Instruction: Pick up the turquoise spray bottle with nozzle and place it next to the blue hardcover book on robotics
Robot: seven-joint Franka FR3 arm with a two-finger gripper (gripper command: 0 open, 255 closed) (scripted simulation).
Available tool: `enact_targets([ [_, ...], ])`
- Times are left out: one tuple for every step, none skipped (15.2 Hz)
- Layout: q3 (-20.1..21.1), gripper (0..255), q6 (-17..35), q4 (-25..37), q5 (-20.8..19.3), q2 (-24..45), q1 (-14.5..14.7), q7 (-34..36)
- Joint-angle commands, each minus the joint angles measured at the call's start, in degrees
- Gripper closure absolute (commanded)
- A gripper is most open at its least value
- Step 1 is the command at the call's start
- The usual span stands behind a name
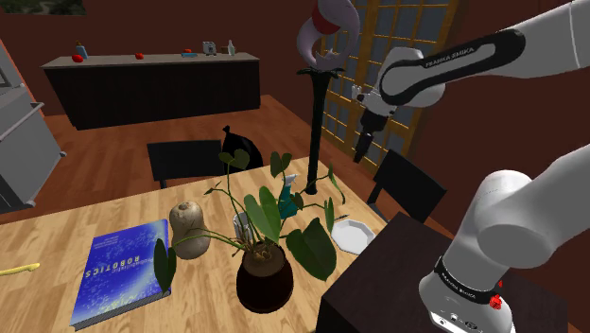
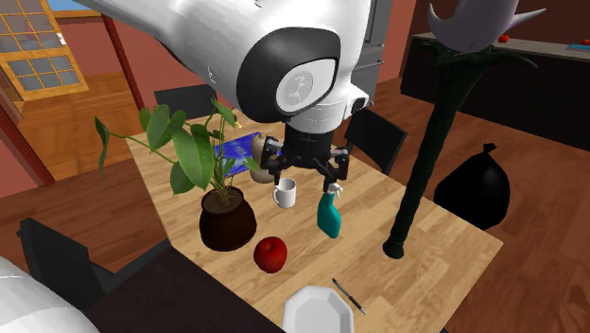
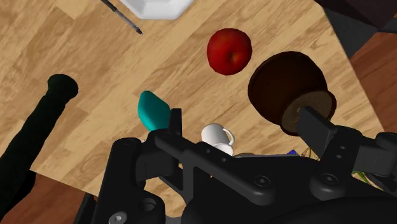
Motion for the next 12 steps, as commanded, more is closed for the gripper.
enact_targets([
  [-3.73, 0, 4.27, 0.05, 1.73, 3.92, 2.03, -6.18],
  [-5.64, 0, 6.27, 0.45, 3.21, 6.28, 3.54, -9.29],
  [-7.62, 0, 8.14, 0.98, 5.05, 8.74, 5.23, -12.63],
  [-9.65, 0, 9.86, 1.66, 7.32, 11.33, 7.08, -16.24],
  [-11.78, 0, 11.38, 2.48, 10.05, 14.03, 9.15, -20.14],
  [-13.95, 0, 12.65, 3.47, 13.34, 16.89, 11.36, -24.41],
  [-16.01, 0, 13.6, 4.63, 17.26, 19.96, 13.55, -29.08],
  [-17.94, 0, 14.15, 5.99, 21.81, 23.25, 15.7, -34.15],
  [-19.48, 0, 14.22, 7.55, 26.93, 26.82, 17.48, -39.57],
  [-20.3, 0, 13.78, 9.31, 32.35, 30.6, 18.52, -45.1],
  [-20.37, 0, 12.93, 11.22, 37.61, 34.43, 18.75, -50.41],
  [-19.67, 0, 11.84, 13.21, 42.37, 38.13, 18.13, -55.24],
])
